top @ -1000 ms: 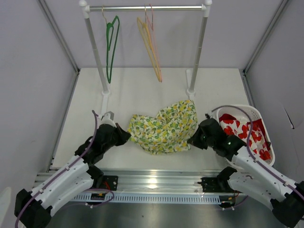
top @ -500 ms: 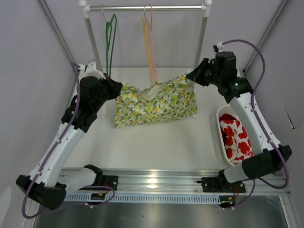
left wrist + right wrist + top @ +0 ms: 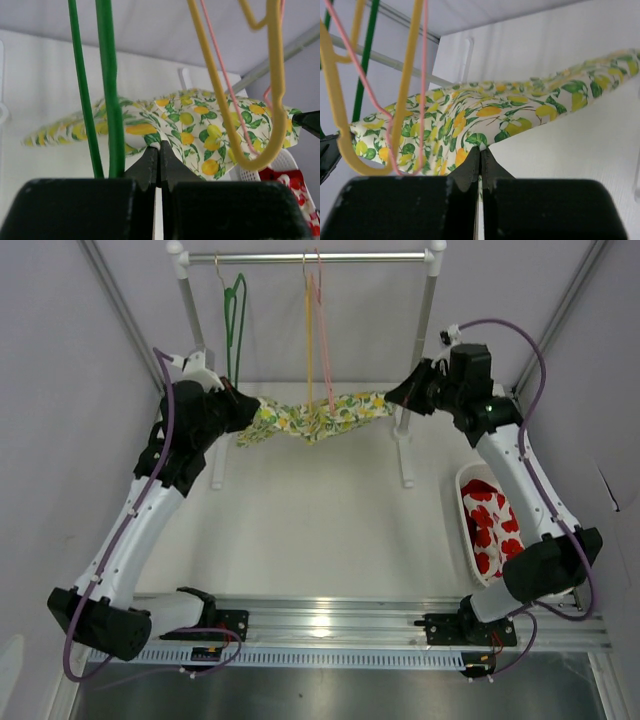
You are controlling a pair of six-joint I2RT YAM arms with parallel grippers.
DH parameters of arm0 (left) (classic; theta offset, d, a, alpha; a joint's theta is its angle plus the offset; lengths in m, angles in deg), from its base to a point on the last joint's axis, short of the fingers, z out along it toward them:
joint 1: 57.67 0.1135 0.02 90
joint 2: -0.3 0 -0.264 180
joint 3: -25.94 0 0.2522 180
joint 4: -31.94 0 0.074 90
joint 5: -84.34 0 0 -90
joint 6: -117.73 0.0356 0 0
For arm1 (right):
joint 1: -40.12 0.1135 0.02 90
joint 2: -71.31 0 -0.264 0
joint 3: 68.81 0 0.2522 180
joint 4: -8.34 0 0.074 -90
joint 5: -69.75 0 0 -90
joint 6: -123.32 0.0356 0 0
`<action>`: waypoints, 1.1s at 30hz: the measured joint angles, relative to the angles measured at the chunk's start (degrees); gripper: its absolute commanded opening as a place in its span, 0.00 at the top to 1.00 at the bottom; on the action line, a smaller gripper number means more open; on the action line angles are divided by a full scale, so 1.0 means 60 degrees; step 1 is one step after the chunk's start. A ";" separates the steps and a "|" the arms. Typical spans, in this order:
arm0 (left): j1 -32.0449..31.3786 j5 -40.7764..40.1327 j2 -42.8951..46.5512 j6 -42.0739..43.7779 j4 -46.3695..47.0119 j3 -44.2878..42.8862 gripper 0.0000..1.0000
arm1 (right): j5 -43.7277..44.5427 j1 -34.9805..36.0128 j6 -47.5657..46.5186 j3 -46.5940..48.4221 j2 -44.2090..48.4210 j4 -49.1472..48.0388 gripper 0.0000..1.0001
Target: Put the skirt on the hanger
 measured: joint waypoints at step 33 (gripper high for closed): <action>-0.1672 -0.0364 0.4492 0.0991 -0.1224 0.1435 0.33 | 0.1537 0.0175 0.0470 -0.8546 0.4535 -0.0361 0.27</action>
